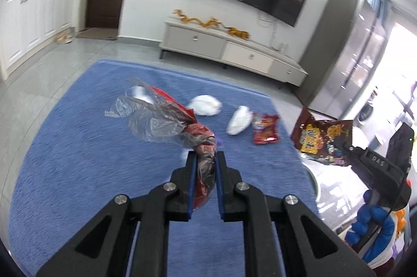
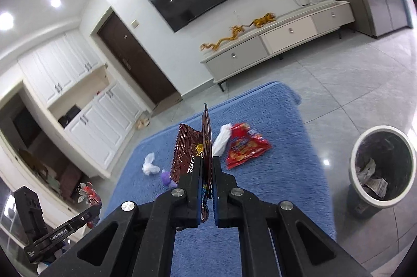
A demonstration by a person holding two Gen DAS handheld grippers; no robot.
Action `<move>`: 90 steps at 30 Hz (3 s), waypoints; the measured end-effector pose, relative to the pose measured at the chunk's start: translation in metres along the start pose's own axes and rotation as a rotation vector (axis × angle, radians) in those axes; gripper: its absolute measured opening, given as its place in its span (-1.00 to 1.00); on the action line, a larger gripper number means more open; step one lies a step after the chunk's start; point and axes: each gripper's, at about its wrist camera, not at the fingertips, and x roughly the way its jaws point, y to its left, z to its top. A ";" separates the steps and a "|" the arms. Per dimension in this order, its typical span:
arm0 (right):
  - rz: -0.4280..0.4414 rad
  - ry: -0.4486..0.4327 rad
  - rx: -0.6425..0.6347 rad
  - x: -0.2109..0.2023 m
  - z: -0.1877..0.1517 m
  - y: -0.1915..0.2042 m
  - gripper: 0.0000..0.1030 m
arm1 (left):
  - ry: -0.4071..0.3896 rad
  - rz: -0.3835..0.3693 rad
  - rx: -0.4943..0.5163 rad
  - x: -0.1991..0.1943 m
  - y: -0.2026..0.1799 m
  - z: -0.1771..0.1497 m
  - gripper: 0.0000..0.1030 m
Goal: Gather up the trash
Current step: 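Carry both items over the trash bin and open both grippers to drop them, then move both open tools back over the remaining trash on the towel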
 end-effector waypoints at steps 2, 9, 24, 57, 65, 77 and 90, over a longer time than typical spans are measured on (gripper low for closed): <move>-0.016 -0.022 0.026 -0.012 0.004 -0.012 -0.88 | 0.007 -0.036 0.031 0.007 -0.021 0.006 -0.76; -0.128 -0.077 0.144 -0.050 0.018 -0.069 -0.88 | 0.061 -0.193 0.173 0.050 -0.122 0.025 -0.76; -0.530 0.005 0.445 -0.086 0.049 -0.264 -0.88 | 0.376 -0.429 0.413 0.234 -0.355 0.015 -0.75; -0.610 0.048 0.421 -0.099 0.099 -0.327 -0.20 | 0.550 -0.444 0.351 0.344 -0.405 -0.020 -0.16; -0.514 -0.064 0.339 -0.141 0.120 -0.263 -0.20 | 0.386 -0.436 0.342 0.265 -0.380 0.015 -0.16; -0.337 -0.102 0.220 -0.142 0.108 -0.164 -0.20 | 0.161 -0.344 0.287 0.140 -0.278 0.055 -0.16; -0.227 -0.117 0.073 -0.132 0.097 -0.063 -0.19 | -0.045 -0.146 0.168 0.021 -0.120 0.068 -0.16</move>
